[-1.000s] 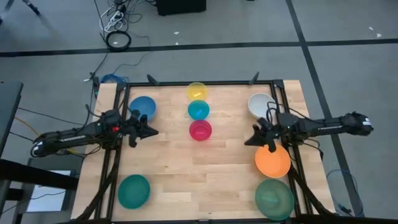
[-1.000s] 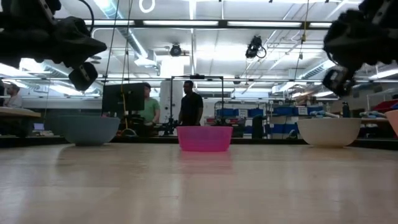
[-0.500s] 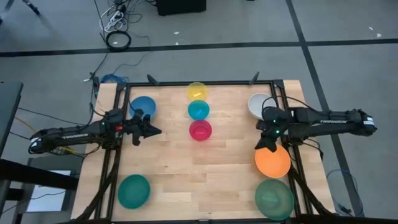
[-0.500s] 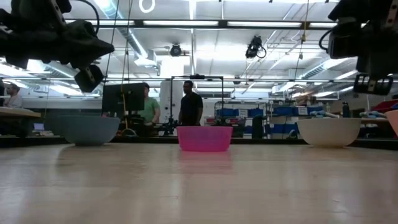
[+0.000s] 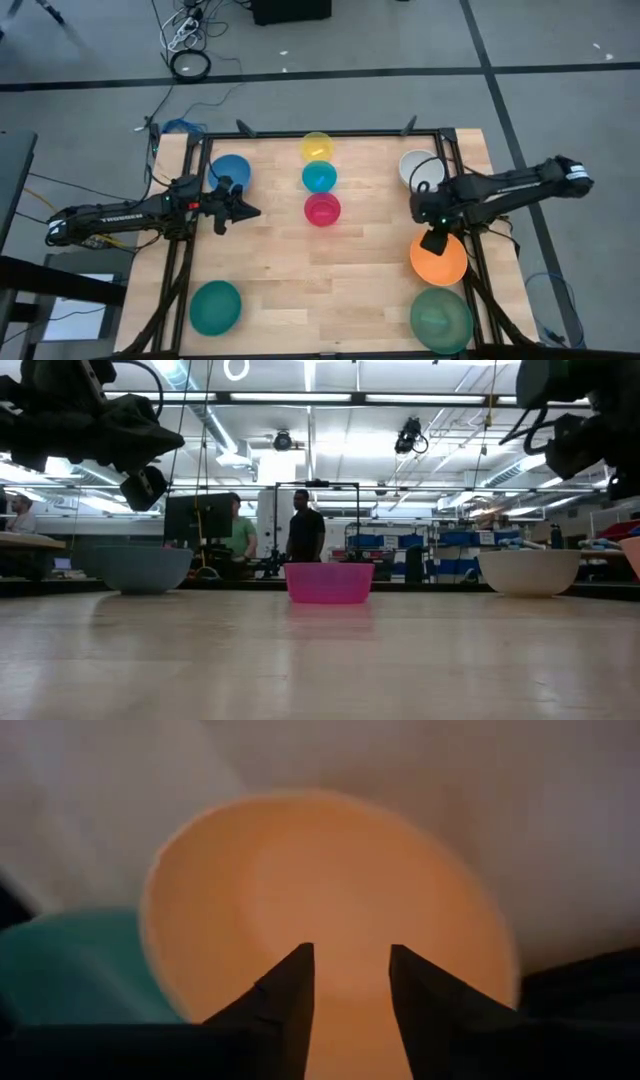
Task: Nest bowls inside each other
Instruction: Move the orange bowl to the center of the table
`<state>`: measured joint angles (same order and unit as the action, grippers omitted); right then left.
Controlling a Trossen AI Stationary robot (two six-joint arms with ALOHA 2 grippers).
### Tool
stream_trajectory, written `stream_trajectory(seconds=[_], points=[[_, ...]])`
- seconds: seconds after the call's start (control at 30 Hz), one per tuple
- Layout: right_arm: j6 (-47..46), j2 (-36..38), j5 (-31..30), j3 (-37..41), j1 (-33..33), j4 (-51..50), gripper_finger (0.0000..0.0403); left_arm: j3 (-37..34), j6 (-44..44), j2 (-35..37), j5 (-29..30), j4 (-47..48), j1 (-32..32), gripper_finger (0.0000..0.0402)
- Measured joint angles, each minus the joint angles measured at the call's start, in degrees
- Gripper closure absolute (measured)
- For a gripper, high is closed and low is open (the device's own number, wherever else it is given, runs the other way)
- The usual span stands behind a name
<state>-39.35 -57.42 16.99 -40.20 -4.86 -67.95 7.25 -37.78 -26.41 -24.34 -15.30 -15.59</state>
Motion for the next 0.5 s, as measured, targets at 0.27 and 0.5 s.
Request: stream_trajectory(seconds=[0.27, 0.5], points=[[-4.6, -4.1, -4.9, -0.3, -1.2, 3.8, 0.0276, 0.0, 0.0, 0.0, -1.8, 0.1, 0.0, 0.0381], [-11.1, -7.3, -2.2, -0.3, -6.8, 5.4, 0.0365, 0.0, 0.0, 0.0, -1.8, 0.1, 0.0, 0.0381]])
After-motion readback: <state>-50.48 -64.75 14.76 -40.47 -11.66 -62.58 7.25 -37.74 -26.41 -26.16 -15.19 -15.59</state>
